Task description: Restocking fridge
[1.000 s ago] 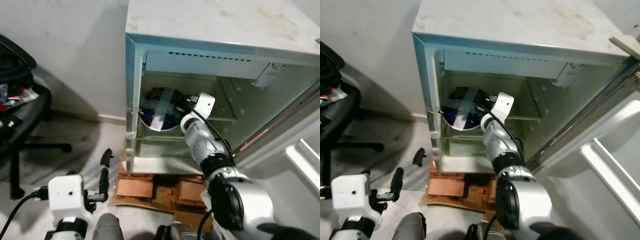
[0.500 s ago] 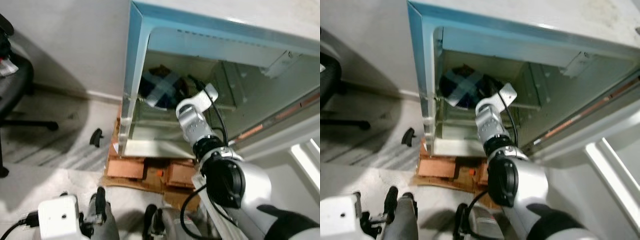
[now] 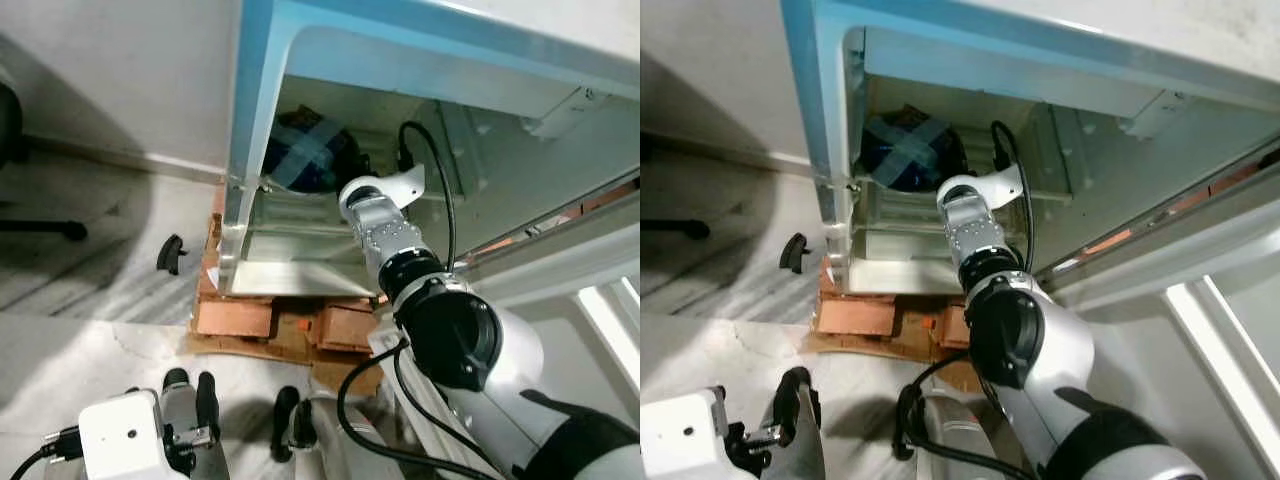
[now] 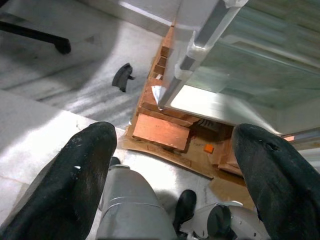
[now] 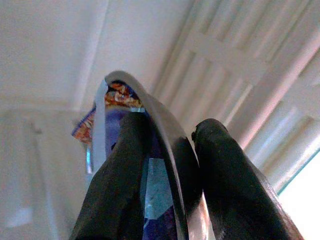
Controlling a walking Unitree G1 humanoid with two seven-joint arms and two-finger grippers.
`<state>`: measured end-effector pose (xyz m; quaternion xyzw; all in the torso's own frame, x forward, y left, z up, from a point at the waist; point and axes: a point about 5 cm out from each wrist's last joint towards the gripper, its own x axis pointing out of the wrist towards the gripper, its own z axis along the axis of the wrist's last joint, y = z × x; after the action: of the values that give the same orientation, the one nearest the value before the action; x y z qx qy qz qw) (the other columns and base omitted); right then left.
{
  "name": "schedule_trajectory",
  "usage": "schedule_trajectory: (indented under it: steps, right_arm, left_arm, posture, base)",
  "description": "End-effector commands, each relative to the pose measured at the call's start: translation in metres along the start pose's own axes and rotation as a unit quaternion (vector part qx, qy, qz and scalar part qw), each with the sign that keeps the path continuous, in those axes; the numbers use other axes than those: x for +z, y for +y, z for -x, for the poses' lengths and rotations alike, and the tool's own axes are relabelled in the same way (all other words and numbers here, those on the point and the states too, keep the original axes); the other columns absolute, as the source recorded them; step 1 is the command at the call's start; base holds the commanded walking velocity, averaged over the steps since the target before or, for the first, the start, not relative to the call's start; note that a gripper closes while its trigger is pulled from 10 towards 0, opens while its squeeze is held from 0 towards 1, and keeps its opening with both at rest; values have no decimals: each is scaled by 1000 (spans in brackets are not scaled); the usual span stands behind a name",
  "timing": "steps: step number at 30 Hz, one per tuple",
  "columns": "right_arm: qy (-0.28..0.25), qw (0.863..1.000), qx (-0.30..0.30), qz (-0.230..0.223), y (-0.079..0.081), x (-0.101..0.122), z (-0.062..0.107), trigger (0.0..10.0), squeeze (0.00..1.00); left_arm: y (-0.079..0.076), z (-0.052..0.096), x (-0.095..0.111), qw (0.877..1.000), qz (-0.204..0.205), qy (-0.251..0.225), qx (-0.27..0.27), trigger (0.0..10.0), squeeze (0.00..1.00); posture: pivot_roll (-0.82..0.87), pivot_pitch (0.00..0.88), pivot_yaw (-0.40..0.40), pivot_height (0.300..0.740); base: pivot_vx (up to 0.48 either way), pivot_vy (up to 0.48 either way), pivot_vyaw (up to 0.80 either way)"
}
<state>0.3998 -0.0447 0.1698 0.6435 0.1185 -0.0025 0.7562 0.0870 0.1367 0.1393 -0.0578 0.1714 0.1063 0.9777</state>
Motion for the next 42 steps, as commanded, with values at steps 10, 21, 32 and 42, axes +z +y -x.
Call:
schedule_trajectory:
  steps: [10, 21, 32, 42]
  right_arm:
    - [80, 993, 76, -35, 16, -39, 5, 10000, 1000]
    - [144, 955, 26, 256, -39, -52, 15, 10000, 1000]
    - [147, 950, 17, 276, -39, -47, 14, 10000, 1000]
    - [185, 960, 39, 207, -18, -72, 16, 10000, 1000]
  left_arm:
    - [-2, -6, -7, 1000, 5, 10, 8, 10000, 0]
    - [-3, -14, -8, 1000, 10, 3, 13, 10000, 0]
    - [-2, -22, -7, 1000, 11, -5, 13, 10000, 0]
    - [-2, -25, -7, 1000, 15, -8, 20, 10000, 0]
  posture:
    - [362, 364, -301, 740]
    - [343, 351, -306, 740]
    - [334, 341, -308, 740]
    - [337, 339, -318, 740]
  base:
    - [0, 0, 0]
    - [0, 0, 0]
    - [0, 0, 0]
    - [0, 0, 0]
